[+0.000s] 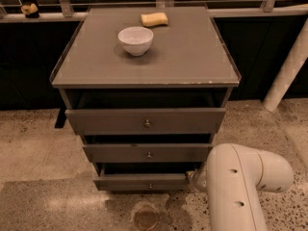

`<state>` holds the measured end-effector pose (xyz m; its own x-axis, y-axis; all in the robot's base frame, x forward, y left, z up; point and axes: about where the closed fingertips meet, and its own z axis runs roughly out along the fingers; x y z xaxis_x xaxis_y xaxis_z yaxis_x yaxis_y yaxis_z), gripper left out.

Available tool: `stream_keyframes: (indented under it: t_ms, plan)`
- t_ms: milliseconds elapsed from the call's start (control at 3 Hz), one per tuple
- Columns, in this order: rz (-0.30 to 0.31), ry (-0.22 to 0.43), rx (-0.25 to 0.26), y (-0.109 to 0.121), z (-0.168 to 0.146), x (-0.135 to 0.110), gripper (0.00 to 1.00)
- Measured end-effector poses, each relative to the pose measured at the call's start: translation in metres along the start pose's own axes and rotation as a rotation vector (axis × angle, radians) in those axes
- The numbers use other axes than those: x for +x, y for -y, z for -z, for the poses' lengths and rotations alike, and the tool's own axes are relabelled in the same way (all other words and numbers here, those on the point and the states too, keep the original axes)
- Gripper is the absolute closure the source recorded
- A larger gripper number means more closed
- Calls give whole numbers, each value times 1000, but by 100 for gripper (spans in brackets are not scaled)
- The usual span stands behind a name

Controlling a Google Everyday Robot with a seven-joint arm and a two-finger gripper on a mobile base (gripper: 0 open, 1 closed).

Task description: Open bottom drawer

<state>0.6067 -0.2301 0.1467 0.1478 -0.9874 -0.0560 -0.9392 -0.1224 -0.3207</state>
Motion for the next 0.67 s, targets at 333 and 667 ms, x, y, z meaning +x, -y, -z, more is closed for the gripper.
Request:
stream_keyframes:
  t_ms: [333, 667]
  plan:
    - [-4, 0, 2, 0, -1, 1, 100]
    - [-24, -4, -1, -4, -2, 3, 100]
